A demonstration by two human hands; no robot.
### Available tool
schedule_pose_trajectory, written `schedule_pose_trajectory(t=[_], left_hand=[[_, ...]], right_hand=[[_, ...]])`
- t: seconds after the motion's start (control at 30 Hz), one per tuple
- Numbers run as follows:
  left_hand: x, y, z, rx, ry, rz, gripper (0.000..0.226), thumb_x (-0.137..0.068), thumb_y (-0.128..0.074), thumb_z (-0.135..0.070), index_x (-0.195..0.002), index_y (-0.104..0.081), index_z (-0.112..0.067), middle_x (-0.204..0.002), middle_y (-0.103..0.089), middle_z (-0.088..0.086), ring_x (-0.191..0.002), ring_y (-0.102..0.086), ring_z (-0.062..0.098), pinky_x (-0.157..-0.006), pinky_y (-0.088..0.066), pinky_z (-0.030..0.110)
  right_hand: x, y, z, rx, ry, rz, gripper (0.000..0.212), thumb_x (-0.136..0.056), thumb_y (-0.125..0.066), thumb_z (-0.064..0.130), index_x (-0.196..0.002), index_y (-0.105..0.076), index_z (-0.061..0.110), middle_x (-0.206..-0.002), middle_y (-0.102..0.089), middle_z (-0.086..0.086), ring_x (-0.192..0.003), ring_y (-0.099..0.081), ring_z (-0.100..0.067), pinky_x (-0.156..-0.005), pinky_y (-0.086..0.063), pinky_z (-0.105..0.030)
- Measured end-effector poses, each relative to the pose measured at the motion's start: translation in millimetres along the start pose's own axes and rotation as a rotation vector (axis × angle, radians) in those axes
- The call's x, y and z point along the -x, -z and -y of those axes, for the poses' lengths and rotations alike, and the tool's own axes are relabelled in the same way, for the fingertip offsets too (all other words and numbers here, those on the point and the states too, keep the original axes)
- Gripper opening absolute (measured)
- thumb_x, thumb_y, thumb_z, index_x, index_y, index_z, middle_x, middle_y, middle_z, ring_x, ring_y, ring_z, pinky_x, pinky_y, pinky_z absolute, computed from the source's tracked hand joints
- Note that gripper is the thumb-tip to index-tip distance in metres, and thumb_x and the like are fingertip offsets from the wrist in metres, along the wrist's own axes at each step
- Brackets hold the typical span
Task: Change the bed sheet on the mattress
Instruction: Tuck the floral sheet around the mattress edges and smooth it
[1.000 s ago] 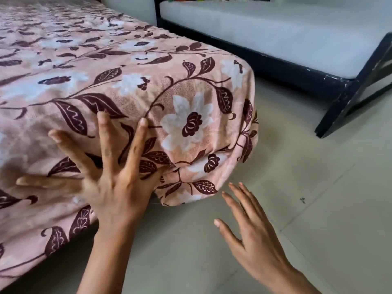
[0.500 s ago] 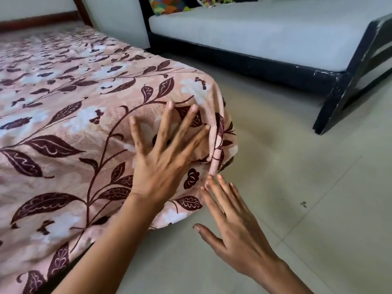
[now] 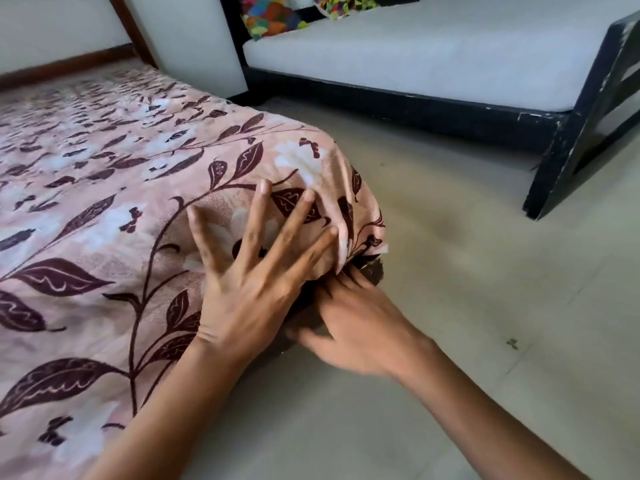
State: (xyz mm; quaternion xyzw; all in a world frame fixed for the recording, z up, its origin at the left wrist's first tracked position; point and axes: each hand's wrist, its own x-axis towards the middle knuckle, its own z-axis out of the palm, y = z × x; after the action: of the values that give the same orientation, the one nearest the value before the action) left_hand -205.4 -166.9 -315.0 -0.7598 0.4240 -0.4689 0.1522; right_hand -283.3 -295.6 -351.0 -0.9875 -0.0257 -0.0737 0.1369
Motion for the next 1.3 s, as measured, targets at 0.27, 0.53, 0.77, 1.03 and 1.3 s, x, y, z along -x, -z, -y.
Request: schedule_pose_trajectory(t=[0.27,0.53,0.77,1.03,1.3], left_hand=[[13.7,-11.9,-22.6,-0.019,-0.109,0.116,0.082,-0.08,-0.067,-0.024,-0.148,-0.022,-0.031,-0.158,-0.009,0.001,-0.144,0.003,0.032,-0.103,0.018,0.065],[-15.9,-18.9,-51.2,-0.155,-0.107,0.121,0.068,-0.092,-0.022,-0.054,-0.15,-0.014,-0.019,-0.158,-0.002,-0.002,-0.144,0.002,0.025,-0.102,0.019,0.068],[39.9,14.2,-42.1,0.24,0.025,0.04,0.052,-0.084,-0.05,-0.014,-0.136,-0.049,-0.015,-0.155,-0.023,0.003,-0.144,-0.008,0.029,-0.112,0.01,0.057],[170.7,47.2,33.4,0.022,0.397,-0.037,0.071,-0.084,-0.057,0.0,-0.144,-0.03,-0.028,-0.158,-0.001,-0.002,-0.144,0.008,0.03,-0.112,0.008,0.054],[197.4,36.2,63.8,-0.057,0.489,0.051,0.067,-0.091,-0.046,-0.057,-0.147,-0.016,-0.038,-0.158,0.007,-0.007,-0.144,0.012,0.026,-0.112,0.003,0.056]], right_hand=[[87.7,-32.4,-23.1,0.117,-0.043,-0.161,0.073,-0.096,-0.023,0.061,-0.147,-0.028,0.008,-0.155,-0.021,-0.006,-0.144,-0.013,-0.018,-0.111,-0.014,-0.032],[25.3,-11.3,-50.8,0.084,-0.076,-0.317,0.058,-0.091,-0.038,0.045,-0.124,-0.055,0.0,-0.128,-0.054,-0.014,-0.128,-0.044,-0.029,-0.11,-0.024,-0.034],[42.4,-29.7,-17.5,0.055,-0.01,-0.409,0.056,-0.086,-0.041,0.031,-0.129,-0.052,-0.004,-0.136,-0.05,-0.017,-0.132,-0.041,-0.028,-0.112,-0.025,-0.039],[67.9,-75.6,70.7,-0.094,0.362,-0.429,0.05,-0.091,-0.049,0.029,-0.131,-0.05,-0.001,-0.142,-0.044,-0.012,-0.137,-0.035,-0.025,-0.114,-0.025,-0.037],[67.3,-83.3,84.8,-0.033,0.437,-0.418,0.047,-0.09,-0.049,0.026,-0.127,-0.055,-0.002,-0.14,-0.046,-0.014,-0.136,-0.036,-0.027,-0.111,-0.029,-0.04]])
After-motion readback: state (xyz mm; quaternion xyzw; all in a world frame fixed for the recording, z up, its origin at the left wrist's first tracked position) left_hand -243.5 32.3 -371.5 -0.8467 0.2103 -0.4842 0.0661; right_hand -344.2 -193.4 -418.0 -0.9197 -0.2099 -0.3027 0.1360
